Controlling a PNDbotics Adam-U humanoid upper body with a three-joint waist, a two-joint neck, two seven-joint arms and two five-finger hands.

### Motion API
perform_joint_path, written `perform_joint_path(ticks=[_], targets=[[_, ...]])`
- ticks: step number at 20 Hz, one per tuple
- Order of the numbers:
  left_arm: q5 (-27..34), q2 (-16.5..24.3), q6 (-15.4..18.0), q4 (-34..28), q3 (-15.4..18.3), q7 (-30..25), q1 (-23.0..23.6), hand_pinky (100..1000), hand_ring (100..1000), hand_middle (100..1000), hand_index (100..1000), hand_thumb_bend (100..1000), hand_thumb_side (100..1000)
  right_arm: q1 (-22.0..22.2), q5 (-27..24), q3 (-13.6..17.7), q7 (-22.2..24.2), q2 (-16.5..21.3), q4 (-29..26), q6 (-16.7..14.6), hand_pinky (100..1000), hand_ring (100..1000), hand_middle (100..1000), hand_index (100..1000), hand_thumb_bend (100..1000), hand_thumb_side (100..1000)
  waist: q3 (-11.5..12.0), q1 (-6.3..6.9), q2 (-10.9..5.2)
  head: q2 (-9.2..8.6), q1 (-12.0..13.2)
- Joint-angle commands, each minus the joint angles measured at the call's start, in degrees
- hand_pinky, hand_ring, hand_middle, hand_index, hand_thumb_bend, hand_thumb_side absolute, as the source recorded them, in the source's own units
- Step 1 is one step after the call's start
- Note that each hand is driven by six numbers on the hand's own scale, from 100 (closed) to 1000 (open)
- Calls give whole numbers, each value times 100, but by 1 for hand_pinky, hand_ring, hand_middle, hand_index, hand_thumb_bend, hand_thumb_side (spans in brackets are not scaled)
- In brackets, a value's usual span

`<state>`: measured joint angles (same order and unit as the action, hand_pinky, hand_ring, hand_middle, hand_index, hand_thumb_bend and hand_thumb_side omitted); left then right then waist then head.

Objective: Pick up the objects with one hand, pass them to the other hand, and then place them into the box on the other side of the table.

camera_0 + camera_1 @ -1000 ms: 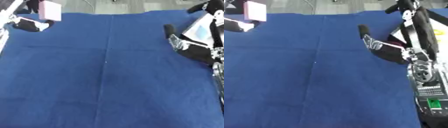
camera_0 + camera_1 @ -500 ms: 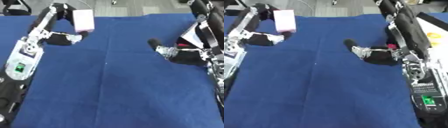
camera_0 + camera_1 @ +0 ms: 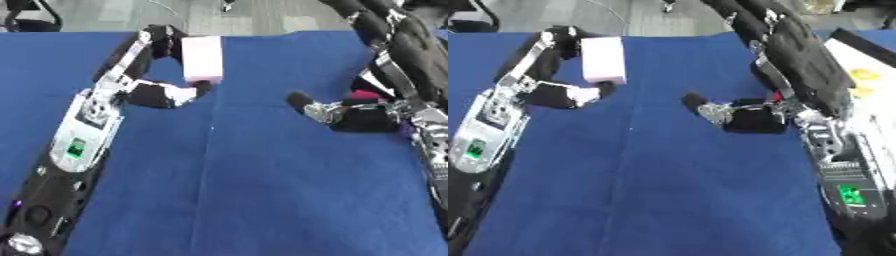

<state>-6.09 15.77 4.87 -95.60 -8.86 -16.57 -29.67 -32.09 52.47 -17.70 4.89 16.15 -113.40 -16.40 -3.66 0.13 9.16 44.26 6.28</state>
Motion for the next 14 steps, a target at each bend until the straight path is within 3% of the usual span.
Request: perform_joint_path(ticks=[1,4,7,14], targets=[[226,-60,48,-140,-326,-219,-185,619,466,459,561,515,100,-224,231,-279,214,385,-119,-204,1000,993,997,1000,639,229,25,-81,-175,-14,-62],[490,-145,-19,-173,-663,-480,-255,619,468,460,563,517,101,-216,494,-328,478,414,-119,-468,1000,990,988,1000,628,240,70,-90,-182,-14,-110],[734,-197,-95,-195,-698,-626,-320,620,469,462,565,519,100,-159,590,-275,726,335,-119,-655,1000,990,978,1000,584,266,85,-92,-182,-14,-128],[991,-242,-160,-244,-751,-745,-399,622,472,465,569,524,102,-187,349,-144,1352,287,-119,-710,1000,986,974,1000,575,248,76,-91,-182,-14,-153]])
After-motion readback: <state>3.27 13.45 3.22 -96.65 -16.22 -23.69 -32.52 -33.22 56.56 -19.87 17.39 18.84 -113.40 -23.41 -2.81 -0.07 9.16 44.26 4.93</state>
